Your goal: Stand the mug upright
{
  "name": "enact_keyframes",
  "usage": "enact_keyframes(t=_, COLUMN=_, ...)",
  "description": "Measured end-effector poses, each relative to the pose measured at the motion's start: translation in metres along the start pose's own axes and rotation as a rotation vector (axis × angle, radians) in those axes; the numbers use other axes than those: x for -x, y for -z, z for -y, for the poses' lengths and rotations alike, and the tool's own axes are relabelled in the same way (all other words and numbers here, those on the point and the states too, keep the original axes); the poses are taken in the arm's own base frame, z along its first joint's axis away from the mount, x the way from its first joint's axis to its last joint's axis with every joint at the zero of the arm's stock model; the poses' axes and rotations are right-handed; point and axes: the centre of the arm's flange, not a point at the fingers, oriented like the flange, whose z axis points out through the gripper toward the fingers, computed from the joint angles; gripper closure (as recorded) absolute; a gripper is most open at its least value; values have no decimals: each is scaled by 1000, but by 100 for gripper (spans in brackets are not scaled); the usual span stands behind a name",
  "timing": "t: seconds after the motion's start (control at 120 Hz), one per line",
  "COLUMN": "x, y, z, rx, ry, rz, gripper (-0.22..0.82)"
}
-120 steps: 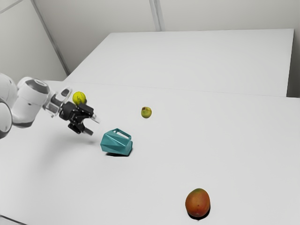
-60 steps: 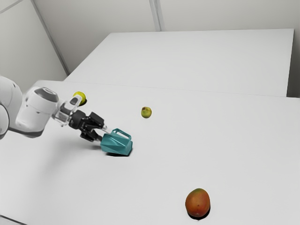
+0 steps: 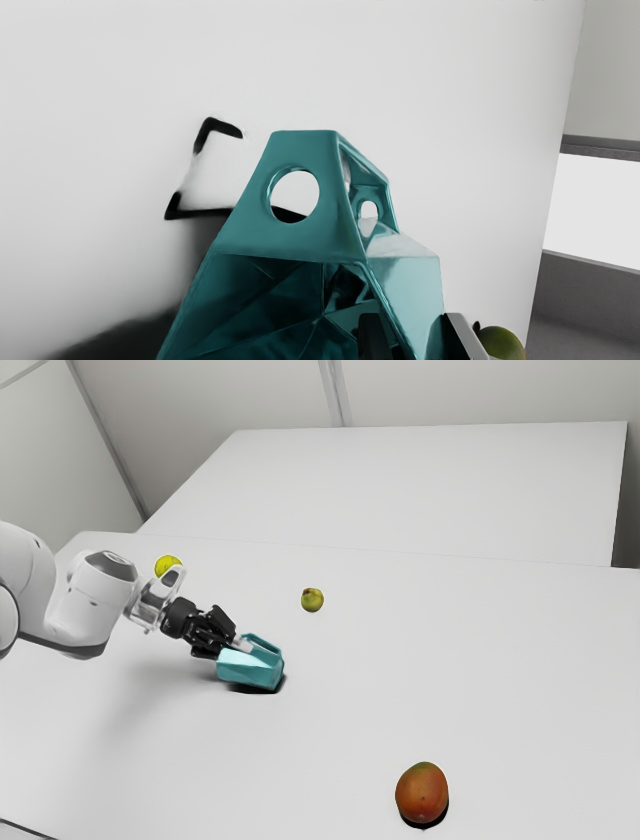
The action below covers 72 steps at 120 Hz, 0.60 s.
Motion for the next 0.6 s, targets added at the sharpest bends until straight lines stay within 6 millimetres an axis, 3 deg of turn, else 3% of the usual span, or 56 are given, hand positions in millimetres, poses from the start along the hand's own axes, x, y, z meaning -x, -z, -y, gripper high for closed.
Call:
enact_keyframes(t=0.2, x=-3, y=10, z=-13, rx=-8, ry=-30, rz=-20, gripper=73)
enact_keyframes(t=0.433, x=-4, y=16, z=-19, rx=-19, ry=-45, rz=-27, gripper=76)
enact_keyframes(t=0.6, x=0, y=40, z=-59, rx=-91, ry=-128, rz=-43, gripper=77)
